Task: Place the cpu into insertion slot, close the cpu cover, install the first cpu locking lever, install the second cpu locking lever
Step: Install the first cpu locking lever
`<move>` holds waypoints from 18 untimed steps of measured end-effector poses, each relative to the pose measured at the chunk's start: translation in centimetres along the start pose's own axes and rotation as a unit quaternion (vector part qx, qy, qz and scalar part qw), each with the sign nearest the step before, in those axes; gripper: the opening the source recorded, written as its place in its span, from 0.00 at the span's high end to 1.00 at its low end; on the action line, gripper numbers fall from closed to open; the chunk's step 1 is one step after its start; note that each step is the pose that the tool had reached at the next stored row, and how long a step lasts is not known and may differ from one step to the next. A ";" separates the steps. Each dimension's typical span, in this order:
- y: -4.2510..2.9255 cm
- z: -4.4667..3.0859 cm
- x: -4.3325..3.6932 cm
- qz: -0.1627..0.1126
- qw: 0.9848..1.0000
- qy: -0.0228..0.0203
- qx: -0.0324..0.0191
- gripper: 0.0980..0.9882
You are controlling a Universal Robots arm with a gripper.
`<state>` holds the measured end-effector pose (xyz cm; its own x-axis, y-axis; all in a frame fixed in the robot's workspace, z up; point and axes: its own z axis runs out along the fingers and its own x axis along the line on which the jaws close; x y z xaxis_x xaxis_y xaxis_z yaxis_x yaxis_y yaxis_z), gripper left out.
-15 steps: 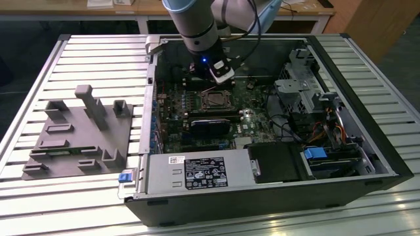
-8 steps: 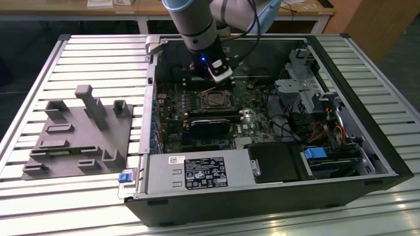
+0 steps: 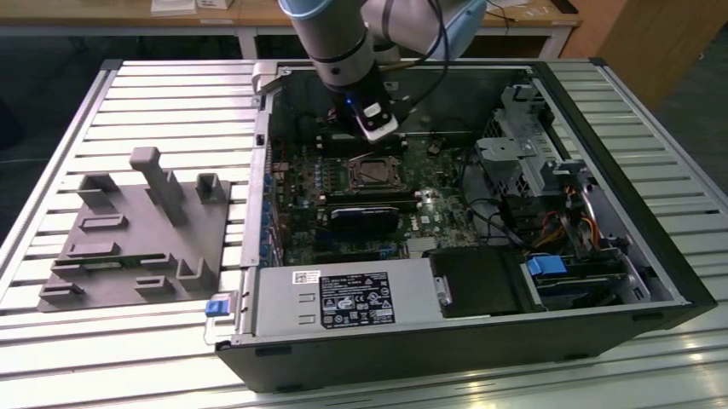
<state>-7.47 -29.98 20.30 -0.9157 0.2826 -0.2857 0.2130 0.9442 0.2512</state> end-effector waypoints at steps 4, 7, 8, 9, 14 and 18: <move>0.09 0.22 0.27 0.012 1.000 -0.003 0.004 1.00; 0.16 0.37 0.38 0.017 1.000 -0.005 0.005 1.00; 0.16 0.42 0.39 0.018 1.000 -0.005 0.006 1.00; 0.15 0.43 0.39 0.019 1.000 -0.005 0.006 1.00; 0.15 0.44 0.40 0.018 1.000 -0.006 0.010 1.00; 0.15 0.43 0.40 0.016 1.000 -0.008 0.015 1.00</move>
<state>-7.66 -29.65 19.82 -0.9032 0.3144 -0.2921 0.2519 0.9395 0.2323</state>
